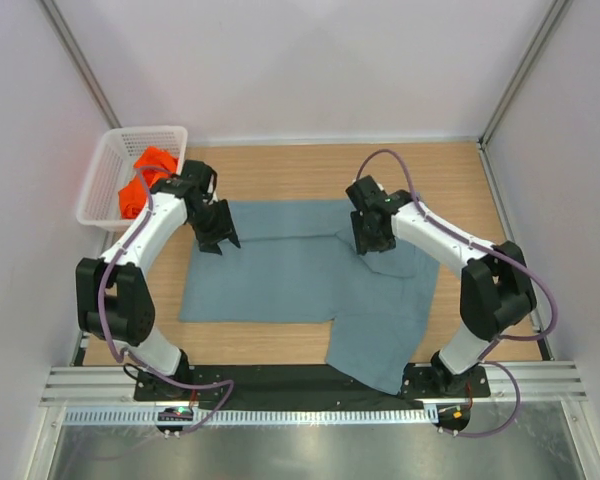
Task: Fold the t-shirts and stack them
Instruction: Fold the tshirt
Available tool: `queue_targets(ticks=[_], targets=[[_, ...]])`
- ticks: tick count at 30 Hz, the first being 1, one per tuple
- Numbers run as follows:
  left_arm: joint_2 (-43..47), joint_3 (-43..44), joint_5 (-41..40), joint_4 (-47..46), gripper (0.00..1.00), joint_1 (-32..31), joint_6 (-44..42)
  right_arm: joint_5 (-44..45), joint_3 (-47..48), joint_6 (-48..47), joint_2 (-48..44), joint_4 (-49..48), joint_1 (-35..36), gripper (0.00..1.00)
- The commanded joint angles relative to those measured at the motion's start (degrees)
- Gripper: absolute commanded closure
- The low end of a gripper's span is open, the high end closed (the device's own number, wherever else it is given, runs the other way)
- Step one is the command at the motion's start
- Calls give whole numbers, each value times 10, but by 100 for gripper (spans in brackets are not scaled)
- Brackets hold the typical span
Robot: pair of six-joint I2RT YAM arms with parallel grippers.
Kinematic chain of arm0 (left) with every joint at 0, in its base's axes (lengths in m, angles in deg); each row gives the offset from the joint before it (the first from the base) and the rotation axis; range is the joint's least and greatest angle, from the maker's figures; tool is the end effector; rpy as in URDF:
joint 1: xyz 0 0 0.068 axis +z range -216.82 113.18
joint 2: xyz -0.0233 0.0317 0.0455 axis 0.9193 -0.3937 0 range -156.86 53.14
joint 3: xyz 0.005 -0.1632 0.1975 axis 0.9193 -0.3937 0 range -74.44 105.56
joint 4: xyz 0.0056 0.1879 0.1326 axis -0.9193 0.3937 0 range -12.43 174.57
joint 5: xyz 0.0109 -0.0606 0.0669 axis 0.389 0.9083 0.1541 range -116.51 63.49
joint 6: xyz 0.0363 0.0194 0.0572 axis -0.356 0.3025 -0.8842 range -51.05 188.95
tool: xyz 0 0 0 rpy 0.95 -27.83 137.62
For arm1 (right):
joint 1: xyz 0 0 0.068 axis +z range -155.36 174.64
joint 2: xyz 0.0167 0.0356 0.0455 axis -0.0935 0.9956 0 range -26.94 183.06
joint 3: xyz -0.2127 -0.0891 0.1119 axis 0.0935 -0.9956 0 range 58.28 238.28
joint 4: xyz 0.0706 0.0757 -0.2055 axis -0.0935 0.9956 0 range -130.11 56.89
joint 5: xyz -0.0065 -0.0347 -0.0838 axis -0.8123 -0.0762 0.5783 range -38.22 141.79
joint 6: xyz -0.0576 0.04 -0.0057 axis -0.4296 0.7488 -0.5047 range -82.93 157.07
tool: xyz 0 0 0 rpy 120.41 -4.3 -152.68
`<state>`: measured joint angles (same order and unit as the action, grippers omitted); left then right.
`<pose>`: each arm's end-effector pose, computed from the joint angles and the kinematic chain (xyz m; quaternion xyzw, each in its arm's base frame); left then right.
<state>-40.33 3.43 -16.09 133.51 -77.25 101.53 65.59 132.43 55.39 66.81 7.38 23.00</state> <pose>0.2890 -0.0638 0.2369 -0.1745 0.9675 -0.1420 0.1157 0.2758 0.1331 0.2259 -0.0614 0.9713 -0.0301 0.2277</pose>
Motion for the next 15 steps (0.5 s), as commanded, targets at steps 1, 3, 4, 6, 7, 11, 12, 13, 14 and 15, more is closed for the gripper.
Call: queue_targets(ticks=[1, 3, 4, 6, 7, 11, 12, 13, 14, 15], targets=[[50, -32, 23, -23, 48, -18, 15, 11, -37, -7, 11, -43, 14, 51], [55, -40, 20, -18, 48, -22, 15, 2, -37, -22, 27, -51, 19, 51], [60, -41, 21, -15, 48, -23, 14, -4, -38, -27, 32, -61, 19, 51], [65, -46, 21, -14, 49, -23, 15, -5, -38, -32, 48, -68, 24, 52], [72, -48, 20, -14, 49, -22, 16, -1, -39, -34, 52, -71, 24, 52], [80, -48, 15, -8, 48, -23, 15, 7, -38, -37, 78, -79, 23, 55], [82, -48, 12, -7, 48, -22, 13, 6, -38, -37, 84, -81, 24, 56], [83, -48, 13, -7, 49, -23, 13, 10, -35, -38, 88, -80, 23, 57], [85, -47, 11, -6, 48, -23, 12, 10, -35, -37, 92, -81, 24, 58], [85, -47, 10, -5, 49, -23, 12, 10, -34, -37, 94, -82, 23, 59]])
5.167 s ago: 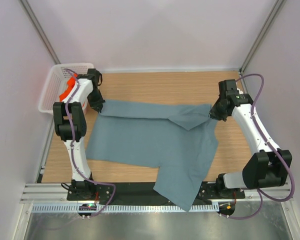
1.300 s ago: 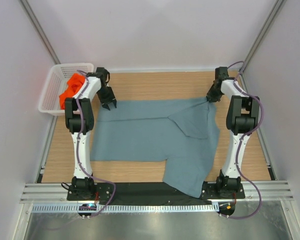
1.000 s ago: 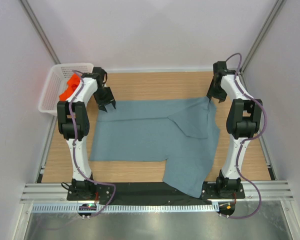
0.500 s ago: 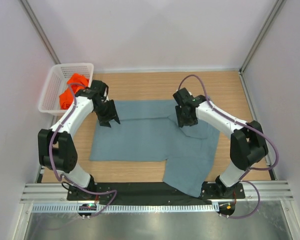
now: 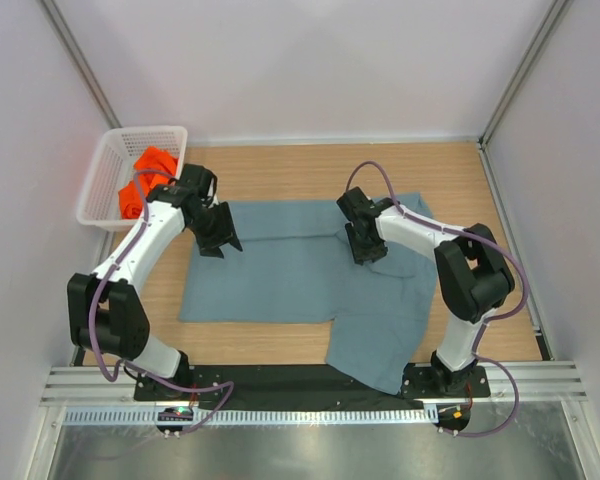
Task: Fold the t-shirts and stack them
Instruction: Fold the tshirt
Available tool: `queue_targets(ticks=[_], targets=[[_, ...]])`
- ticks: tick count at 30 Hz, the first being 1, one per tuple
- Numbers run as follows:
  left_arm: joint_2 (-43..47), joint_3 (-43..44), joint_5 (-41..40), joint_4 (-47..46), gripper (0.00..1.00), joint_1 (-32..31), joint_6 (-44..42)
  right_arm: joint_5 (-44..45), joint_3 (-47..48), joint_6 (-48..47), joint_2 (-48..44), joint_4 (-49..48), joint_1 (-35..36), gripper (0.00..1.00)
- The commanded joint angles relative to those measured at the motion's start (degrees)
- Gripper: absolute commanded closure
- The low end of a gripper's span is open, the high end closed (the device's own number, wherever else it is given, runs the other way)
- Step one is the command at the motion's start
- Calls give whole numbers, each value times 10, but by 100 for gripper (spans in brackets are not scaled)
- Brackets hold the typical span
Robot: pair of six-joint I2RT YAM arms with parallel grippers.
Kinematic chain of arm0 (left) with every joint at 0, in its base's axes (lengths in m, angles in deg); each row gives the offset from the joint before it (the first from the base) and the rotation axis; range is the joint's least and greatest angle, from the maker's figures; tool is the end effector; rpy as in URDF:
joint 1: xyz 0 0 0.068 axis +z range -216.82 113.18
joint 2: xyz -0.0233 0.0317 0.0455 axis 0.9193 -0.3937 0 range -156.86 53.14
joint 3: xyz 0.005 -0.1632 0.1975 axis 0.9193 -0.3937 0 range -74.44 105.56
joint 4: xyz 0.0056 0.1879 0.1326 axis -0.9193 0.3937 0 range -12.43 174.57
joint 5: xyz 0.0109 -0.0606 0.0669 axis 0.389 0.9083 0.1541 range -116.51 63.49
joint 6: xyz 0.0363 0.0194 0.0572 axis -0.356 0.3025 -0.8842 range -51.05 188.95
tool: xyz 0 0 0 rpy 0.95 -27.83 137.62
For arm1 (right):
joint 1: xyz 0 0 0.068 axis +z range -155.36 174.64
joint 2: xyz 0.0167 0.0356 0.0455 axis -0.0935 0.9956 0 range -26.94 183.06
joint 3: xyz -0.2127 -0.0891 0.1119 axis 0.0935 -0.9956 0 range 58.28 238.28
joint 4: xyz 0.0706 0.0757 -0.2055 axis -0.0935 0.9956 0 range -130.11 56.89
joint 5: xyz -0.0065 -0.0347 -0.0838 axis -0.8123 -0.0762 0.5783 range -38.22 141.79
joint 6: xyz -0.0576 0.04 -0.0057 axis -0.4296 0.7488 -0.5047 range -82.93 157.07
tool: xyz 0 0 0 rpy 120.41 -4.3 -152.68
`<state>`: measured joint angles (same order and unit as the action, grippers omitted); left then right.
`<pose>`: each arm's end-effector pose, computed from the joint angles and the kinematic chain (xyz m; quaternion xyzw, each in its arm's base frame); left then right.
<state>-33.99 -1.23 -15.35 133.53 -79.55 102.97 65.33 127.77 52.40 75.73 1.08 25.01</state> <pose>0.2627 -0.0708 0.2448 -0.1643 0.9662 -0.1569 0.1215 0.2820 0.1495 0.1639 -0.1129 0.9774 -0.0553 0.1698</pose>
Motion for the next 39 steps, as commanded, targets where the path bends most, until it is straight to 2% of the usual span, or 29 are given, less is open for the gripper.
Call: queue_targets(ticks=[1, 8, 10, 14, 18, 22, 23, 25, 31, 39], targets=[[22, -1, 3, -4, 48, 0, -3, 11, 11, -8, 6, -21, 4, 61], [14, 3, 2, -6, 48, 1, -8, 30, 9, -2, 17, -22, 3, 79], [11, 4, 3, -5, 49, 0, -8, 35, 7, 4, 20, -23, 3, 80], [8, 10, 4, -5, 48, 1, -11, 33, 6, 6, 24, -24, 3, 68], [6, 11, 5, -5, 48, 1, -13, 39, 9, 7, 31, -23, 2, 69], [6, 12, 4, -4, 49, 0, -16, 42, 15, 9, 27, -20, 3, 83], [7, 13, 3, -3, 48, 0, -15, 48, 18, 10, 25, -14, 2, 91], [6, 14, 0, -2, 48, 0, -18, 56, 28, 11, 13, -2, -4, 98], [5, 11, 1, -6, 49, 0, -18, 42, 50, -3, -4, 7, -56, 98], [-4, 18, 5, -7, 49, 0, -14, 7, 136, -20, 70, -7, -139, 98]])
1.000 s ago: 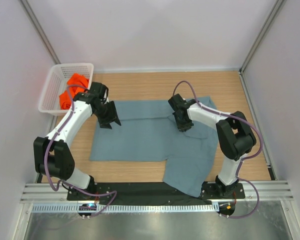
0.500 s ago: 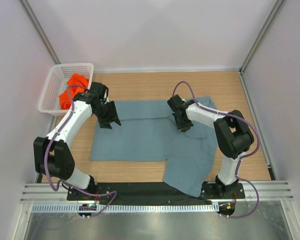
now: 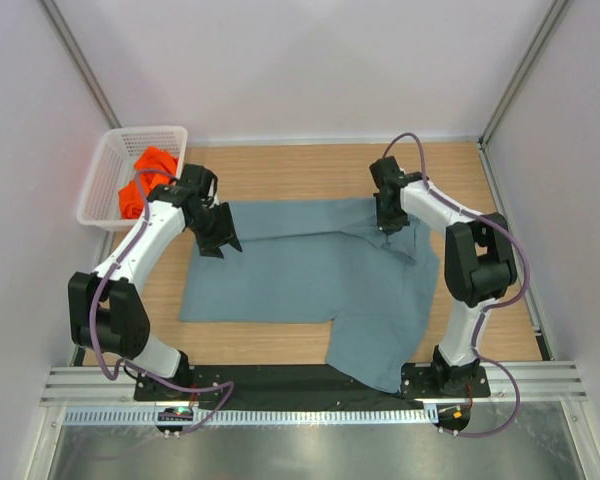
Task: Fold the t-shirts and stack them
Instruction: Fold the tshirt
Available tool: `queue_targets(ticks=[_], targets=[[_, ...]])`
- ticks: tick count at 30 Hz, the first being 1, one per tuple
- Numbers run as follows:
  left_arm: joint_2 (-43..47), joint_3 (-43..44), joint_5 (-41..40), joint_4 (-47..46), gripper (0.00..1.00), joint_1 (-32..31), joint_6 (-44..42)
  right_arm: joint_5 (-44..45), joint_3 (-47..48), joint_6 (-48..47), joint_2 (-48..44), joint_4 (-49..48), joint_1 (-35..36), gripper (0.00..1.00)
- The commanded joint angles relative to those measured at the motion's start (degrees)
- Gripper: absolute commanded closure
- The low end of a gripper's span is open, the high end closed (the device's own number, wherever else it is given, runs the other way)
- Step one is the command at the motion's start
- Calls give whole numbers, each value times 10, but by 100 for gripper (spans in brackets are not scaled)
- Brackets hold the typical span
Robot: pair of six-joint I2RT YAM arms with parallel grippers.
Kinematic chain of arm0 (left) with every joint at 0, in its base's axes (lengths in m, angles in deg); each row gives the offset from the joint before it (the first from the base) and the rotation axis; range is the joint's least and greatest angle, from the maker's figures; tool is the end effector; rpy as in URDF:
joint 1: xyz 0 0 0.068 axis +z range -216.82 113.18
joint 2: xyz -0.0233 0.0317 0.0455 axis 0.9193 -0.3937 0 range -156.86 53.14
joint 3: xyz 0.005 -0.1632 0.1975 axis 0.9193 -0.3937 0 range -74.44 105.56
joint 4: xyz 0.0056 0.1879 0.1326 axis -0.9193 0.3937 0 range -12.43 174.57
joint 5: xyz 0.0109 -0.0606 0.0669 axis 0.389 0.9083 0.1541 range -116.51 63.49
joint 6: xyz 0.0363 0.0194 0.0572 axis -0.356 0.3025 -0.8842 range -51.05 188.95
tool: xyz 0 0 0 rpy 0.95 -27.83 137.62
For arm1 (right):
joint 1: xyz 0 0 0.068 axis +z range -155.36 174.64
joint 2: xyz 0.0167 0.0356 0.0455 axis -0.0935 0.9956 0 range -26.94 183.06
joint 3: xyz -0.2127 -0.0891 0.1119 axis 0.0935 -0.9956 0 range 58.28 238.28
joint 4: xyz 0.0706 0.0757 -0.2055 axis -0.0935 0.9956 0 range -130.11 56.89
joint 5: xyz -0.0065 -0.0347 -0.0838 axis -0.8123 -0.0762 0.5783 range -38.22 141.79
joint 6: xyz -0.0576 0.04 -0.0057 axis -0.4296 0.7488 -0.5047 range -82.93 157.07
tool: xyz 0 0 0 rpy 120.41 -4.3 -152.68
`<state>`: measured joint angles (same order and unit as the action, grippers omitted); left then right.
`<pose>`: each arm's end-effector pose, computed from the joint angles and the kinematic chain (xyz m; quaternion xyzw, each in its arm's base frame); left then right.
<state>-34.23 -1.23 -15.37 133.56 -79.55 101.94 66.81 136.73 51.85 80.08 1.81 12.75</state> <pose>0.2632 -0.0709 0.2438 -0.1560 0.9680 -0.1548 0.1209 0.3372 0.0944 0.1791 -0.0063 0.9773 -0.0760 0.1976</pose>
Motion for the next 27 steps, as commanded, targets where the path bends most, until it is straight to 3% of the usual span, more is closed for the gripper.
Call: queue_targets(ticks=[1, 8, 13, 19, 27], targets=[[-2, 18, 7, -7, 49, 0, -3, -5, 76, -18, 41, -10, -20, 98], [4, 16, -1, 4, 49, 0, -15, 18, 237, -46, 140, 61, -33, 80], [13, 18, -16, 11, 48, 1, -23, 6, 193, -28, 71, 77, -20, 63], [-1, 23, -8, 10, 48, 1, -21, -69, 96, 23, 27, 32, -16, 64], [-10, 49, -3, 17, 48, 1, -21, -92, 54, 53, 30, -5, -28, 65]])
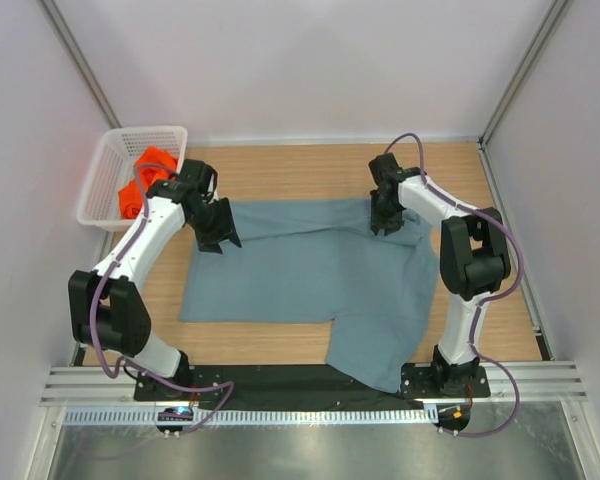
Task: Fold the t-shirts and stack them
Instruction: Fold the tshirt
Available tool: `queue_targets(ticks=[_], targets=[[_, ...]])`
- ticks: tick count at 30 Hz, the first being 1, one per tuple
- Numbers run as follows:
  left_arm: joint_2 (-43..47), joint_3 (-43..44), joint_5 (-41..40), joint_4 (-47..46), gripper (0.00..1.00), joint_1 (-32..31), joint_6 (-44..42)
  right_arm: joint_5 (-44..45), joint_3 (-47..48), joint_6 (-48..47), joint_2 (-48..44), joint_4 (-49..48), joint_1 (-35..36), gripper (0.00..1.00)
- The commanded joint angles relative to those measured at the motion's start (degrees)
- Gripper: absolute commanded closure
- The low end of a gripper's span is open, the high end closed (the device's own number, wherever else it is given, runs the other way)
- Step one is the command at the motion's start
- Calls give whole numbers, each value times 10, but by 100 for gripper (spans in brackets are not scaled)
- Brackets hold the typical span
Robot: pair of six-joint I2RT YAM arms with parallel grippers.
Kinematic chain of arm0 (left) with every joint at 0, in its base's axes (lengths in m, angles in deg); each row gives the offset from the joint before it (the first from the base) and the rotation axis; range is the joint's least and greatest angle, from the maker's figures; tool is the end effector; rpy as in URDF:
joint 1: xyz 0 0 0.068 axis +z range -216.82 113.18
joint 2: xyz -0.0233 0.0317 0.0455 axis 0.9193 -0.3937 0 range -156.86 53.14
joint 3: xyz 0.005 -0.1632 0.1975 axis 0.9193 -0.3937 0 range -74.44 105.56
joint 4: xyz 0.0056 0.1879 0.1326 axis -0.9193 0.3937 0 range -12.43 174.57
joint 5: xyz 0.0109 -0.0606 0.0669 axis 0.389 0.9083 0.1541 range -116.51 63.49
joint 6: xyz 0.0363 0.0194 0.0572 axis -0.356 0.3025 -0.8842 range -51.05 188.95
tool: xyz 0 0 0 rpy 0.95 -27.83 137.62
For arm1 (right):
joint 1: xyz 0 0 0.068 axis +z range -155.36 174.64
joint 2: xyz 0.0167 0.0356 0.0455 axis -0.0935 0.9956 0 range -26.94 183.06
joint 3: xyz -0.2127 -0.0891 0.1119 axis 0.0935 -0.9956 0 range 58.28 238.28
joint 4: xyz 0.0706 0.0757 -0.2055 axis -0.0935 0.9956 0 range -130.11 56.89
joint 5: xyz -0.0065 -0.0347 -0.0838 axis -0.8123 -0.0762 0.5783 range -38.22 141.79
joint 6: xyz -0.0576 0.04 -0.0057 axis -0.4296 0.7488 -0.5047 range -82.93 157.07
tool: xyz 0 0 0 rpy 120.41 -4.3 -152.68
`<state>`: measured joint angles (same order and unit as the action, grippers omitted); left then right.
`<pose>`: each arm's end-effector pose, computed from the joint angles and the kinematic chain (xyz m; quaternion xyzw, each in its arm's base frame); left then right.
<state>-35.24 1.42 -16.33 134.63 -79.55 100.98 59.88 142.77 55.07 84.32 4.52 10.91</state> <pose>0.2686 -0.0711 0.2505 -0.1488 0.9691 -0.1480 0.1299 0.3546 0.0949 0.1779 0.0262 0.9841 -0.0191 0.1746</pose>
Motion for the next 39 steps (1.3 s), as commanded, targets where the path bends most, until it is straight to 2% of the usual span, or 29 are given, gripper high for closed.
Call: queue_targets(ticks=[1, 16, 20, 23, 24, 26, 28, 34, 39], targets=[[0, 21, 5, 8, 48, 1, -11, -31, -6, 24, -8, -33, -12, 65], [0, 21, -5, 13, 48, 1, -14, -26, -5, 34, 34, -48, -22, 64], [-5, 23, -2, 11, 48, 2, -14, -32, -5, 37, 39, -48, -23, 67], [-8, 27, -2, 12, 48, 3, -13, -37, -6, 38, 36, -46, -22, 74], [-8, 28, -3, 12, 48, 2, -14, -40, -6, 39, 31, -45, -21, 81], [-12, 31, -7, 12, 48, 3, -15, -44, -6, 41, 24, -35, -22, 90], [-14, 32, -8, 12, 48, 5, -16, -50, 0, 48, 11, -22, -22, 95], [-31, 44, -21, 9, 48, 40, -22, -95, -7, 83, -41, 37, -21, 99], [-78, 68, -41, 13, 49, 63, -26, -157, -67, 152, -91, 52, -16, 98]])
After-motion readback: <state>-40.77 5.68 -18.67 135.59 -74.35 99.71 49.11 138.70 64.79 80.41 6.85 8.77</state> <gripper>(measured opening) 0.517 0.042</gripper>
